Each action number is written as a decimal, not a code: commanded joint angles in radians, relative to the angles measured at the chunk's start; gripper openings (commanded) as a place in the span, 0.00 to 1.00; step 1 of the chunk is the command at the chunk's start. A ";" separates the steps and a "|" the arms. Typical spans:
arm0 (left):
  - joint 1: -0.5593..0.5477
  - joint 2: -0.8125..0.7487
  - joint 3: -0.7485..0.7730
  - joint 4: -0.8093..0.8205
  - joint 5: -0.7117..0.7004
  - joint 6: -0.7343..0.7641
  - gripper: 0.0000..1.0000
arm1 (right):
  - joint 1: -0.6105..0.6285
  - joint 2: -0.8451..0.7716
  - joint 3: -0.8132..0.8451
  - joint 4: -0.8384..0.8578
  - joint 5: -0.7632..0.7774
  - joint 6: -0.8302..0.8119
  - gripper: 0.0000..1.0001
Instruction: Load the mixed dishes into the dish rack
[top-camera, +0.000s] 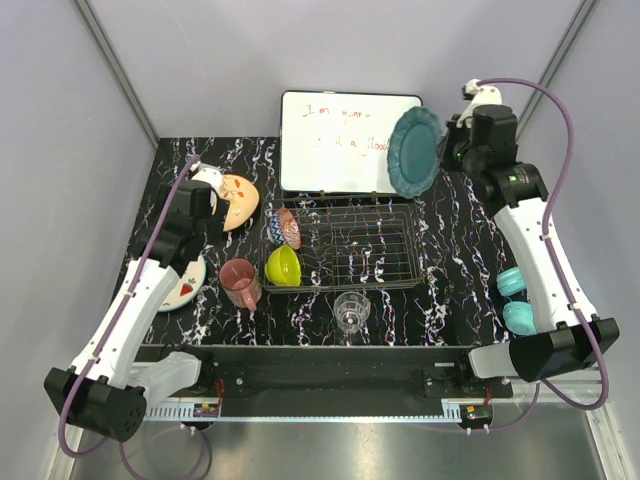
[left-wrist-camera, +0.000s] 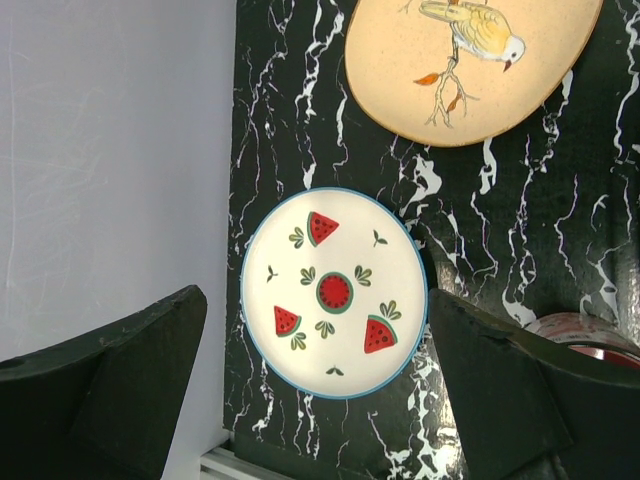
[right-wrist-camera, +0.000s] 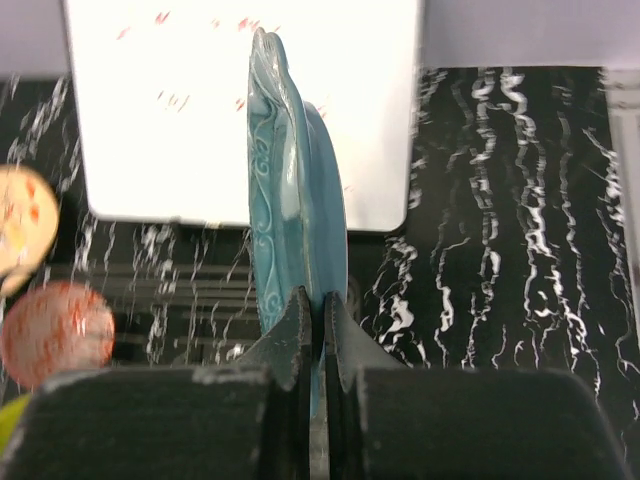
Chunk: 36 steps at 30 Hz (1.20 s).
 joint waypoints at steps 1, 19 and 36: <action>0.005 -0.014 -0.011 0.023 -0.004 -0.007 0.99 | 0.120 -0.034 0.081 0.065 -0.055 -0.171 0.00; 0.005 -0.021 -0.045 0.028 -0.017 -0.016 0.99 | 0.515 -0.017 -0.113 0.276 0.170 -0.935 0.00; 0.017 -0.040 -0.089 0.065 -0.018 -0.010 0.99 | 0.629 0.092 -0.131 0.382 0.124 -1.171 0.00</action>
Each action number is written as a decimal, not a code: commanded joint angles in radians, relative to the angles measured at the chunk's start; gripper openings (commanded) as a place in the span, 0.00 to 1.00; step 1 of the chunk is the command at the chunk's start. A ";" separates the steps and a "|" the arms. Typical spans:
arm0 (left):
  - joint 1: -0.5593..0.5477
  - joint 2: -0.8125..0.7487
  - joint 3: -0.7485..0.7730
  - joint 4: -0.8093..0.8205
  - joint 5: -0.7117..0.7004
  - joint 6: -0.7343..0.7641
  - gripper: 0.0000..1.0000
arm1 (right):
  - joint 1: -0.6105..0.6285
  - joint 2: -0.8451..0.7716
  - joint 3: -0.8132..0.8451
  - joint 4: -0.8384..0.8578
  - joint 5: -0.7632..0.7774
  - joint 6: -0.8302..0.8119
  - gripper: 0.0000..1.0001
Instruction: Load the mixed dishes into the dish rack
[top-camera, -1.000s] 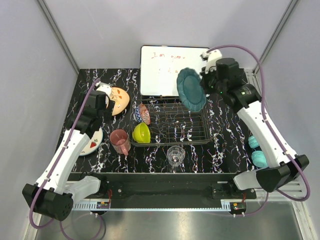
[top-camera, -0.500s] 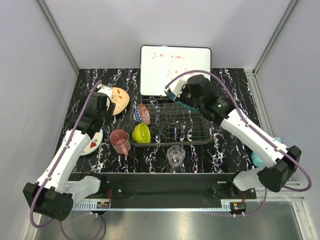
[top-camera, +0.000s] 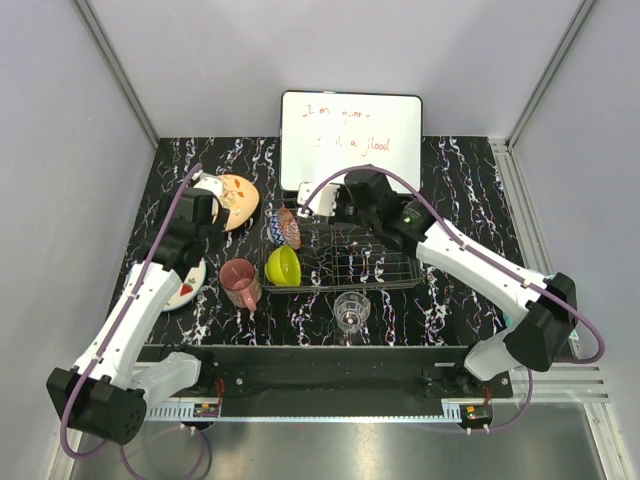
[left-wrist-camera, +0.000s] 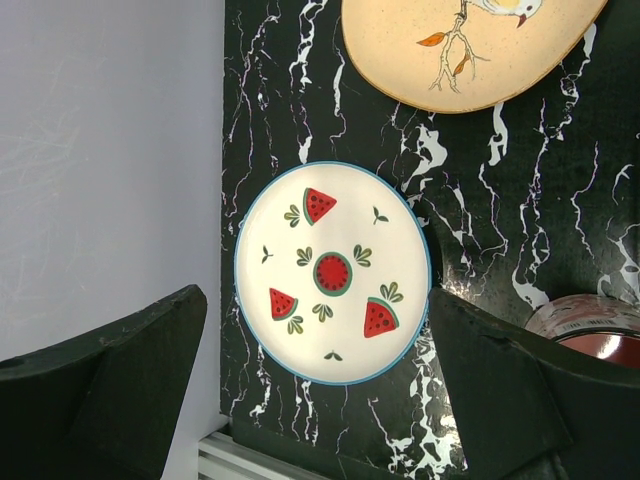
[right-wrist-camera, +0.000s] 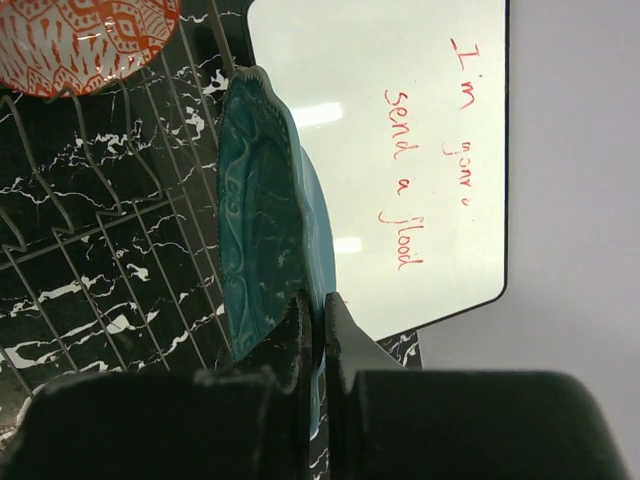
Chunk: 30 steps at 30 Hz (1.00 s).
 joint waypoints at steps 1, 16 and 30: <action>0.009 -0.026 -0.014 0.058 -0.012 -0.005 0.99 | 0.027 -0.005 0.085 0.182 0.013 -0.073 0.00; 0.027 -0.040 -0.045 0.078 0.001 -0.008 0.99 | 0.047 0.130 0.107 0.242 -0.005 -0.083 0.00; 0.049 -0.068 -0.078 0.090 0.014 0.008 0.98 | 0.000 0.255 0.194 0.277 -0.011 -0.054 0.00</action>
